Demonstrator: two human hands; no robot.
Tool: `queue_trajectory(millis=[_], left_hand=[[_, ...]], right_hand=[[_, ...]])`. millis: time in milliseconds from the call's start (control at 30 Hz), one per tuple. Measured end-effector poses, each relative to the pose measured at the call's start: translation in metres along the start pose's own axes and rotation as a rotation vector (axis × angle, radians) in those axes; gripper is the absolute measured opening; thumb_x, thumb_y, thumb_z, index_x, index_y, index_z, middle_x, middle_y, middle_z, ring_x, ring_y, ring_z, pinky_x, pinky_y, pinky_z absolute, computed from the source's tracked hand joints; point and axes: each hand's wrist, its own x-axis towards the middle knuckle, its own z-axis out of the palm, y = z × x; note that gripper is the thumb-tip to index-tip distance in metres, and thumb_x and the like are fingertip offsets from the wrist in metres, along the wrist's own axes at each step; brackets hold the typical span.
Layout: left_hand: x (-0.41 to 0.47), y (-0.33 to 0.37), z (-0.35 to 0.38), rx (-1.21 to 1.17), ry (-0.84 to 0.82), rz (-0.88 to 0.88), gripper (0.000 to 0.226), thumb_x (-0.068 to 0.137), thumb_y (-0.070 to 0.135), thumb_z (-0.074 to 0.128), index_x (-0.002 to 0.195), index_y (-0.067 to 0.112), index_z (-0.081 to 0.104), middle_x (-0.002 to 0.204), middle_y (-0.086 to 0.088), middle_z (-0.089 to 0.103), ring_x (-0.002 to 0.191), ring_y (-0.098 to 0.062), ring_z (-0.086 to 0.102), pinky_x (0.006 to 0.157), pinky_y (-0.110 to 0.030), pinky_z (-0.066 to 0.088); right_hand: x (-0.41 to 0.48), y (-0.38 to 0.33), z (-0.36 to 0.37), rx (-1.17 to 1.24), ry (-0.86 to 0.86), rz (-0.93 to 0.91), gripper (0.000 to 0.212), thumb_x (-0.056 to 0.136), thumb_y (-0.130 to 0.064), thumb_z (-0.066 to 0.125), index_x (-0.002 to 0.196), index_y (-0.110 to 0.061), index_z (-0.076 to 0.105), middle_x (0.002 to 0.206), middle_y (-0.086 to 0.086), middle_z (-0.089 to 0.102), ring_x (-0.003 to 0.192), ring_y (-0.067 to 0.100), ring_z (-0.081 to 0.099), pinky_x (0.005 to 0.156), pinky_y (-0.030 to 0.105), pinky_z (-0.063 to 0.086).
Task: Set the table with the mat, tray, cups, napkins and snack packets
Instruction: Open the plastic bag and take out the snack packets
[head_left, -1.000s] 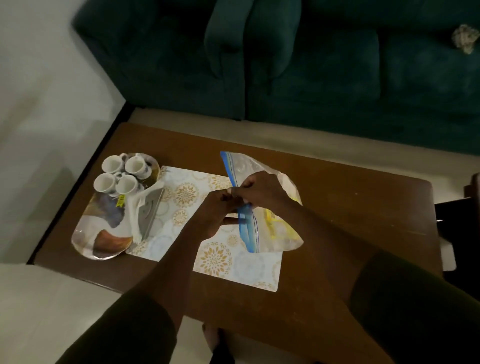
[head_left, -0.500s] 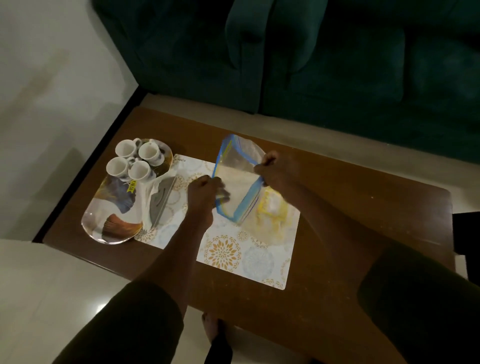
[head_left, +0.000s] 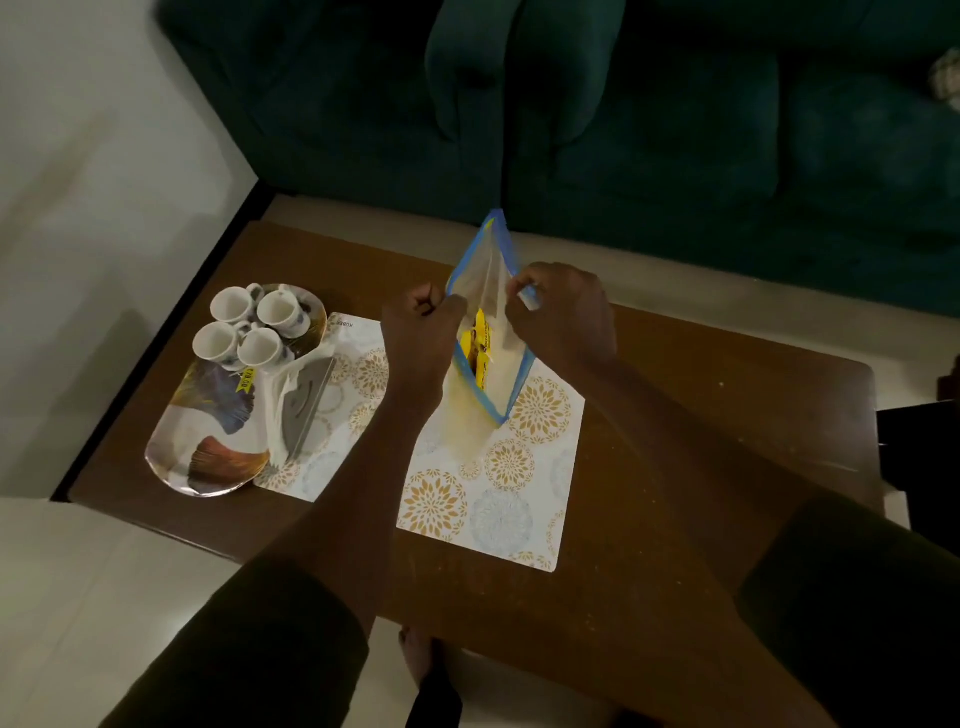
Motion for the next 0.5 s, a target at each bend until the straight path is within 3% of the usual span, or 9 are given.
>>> queue_trajectory(millis=[67,100,133,200,267,300,367,400,500], left_hand=[[-0.002,0.003,0.002,-0.003,-0.039,0.006,0.023,0.064,0.007,0.054,0.057,-0.003,0.035,0.057,-0.024,0.027,0.06,-0.023,0.027,0.053,-0.027,0.028],[-0.004,0.002,0.002,-0.005,-0.053,-0.004,0.021,0.065,0.008,0.054,0.057,-0.002,0.037,0.058,-0.022,0.028,0.06,-0.023,0.028,0.054,-0.027,0.028],[-0.006,0.0,0.003,-0.007,-0.073,-0.018,0.018,0.066,0.009,0.054,0.058,0.0,0.04,0.059,-0.019,0.03,0.061,-0.023,0.029,0.055,-0.028,0.028],[-0.012,-0.003,0.003,-0.016,-0.119,-0.051,0.019,0.069,0.01,0.053,0.057,0.006,0.038,0.061,-0.016,0.029,0.064,-0.024,0.027,0.058,-0.031,0.026],[-0.018,-0.004,0.001,-0.003,-0.148,-0.087,0.023,0.068,0.01,0.051,0.054,0.012,0.033,0.061,-0.016,0.028,0.065,-0.025,0.025,0.06,-0.032,0.023],[-0.02,-0.003,0.001,0.003,-0.161,-0.096,0.023,0.067,0.01,0.051,0.053,0.013,0.033,0.061,-0.018,0.028,0.064,-0.024,0.025,0.059,-0.031,0.022],[-0.026,-0.003,0.0,-0.007,-0.202,-0.096,0.022,0.067,0.009,0.05,0.052,0.013,0.034,0.059,-0.02,0.031,0.059,-0.023,0.026,0.057,-0.03,0.022],[-0.029,-0.002,-0.001,-0.018,-0.232,-0.096,0.023,0.067,0.008,0.05,0.05,0.015,0.036,0.058,-0.02,0.032,0.056,-0.021,0.027,0.055,-0.028,0.023],[-0.036,-0.004,-0.003,-0.066,-0.349,-0.104,0.026,0.068,0.007,0.05,0.047,0.018,0.039,0.057,-0.012,0.032,0.052,-0.016,0.027,0.049,-0.023,0.022]], right_hand=[[0.001,-0.013,-0.002,0.111,0.047,-0.046,0.01,0.083,-0.019,0.063,0.085,-0.018,0.073,0.063,-0.01,0.063,0.056,0.005,0.059,0.055,0.009,0.042],[0.003,-0.019,-0.001,0.129,0.031,-0.039,0.012,0.083,-0.017,0.062,0.083,-0.015,0.073,0.061,-0.01,0.063,0.054,0.006,0.058,0.054,0.007,0.04],[0.005,-0.022,0.003,0.138,-0.033,0.0,0.014,0.085,-0.016,0.06,0.083,-0.012,0.074,0.065,-0.005,0.068,0.058,0.009,0.063,0.058,0.007,0.043],[0.009,-0.02,0.014,0.237,-0.303,0.236,0.022,0.09,-0.015,0.056,0.093,-0.003,0.074,0.081,0.012,0.075,0.074,0.023,0.072,0.077,0.025,0.058],[0.008,-0.012,0.027,0.362,-0.573,0.502,0.027,0.093,-0.011,0.053,0.105,0.009,0.067,0.09,0.021,0.071,0.083,0.033,0.069,0.09,0.04,0.057],[0.006,-0.004,0.035,0.36,-0.633,0.548,0.025,0.093,-0.01,0.053,0.102,0.01,0.065,0.086,0.02,0.066,0.082,0.031,0.064,0.089,0.04,0.056],[-0.003,0.01,0.048,0.236,-0.688,0.532,0.016,0.092,-0.013,0.056,0.082,-0.001,0.06,0.079,0.012,0.054,0.075,0.023,0.054,0.075,0.03,0.051],[-0.01,0.017,0.056,0.16,-0.703,0.53,0.014,0.091,-0.017,0.059,0.084,-0.005,0.057,0.084,0.011,0.054,0.079,0.021,0.054,0.072,0.027,0.046],[-0.031,0.042,0.076,0.1,-0.702,0.608,0.048,0.095,-0.024,0.056,0.131,0.006,0.045,0.133,0.022,0.051,0.123,0.034,0.051,0.089,0.033,0.04]])
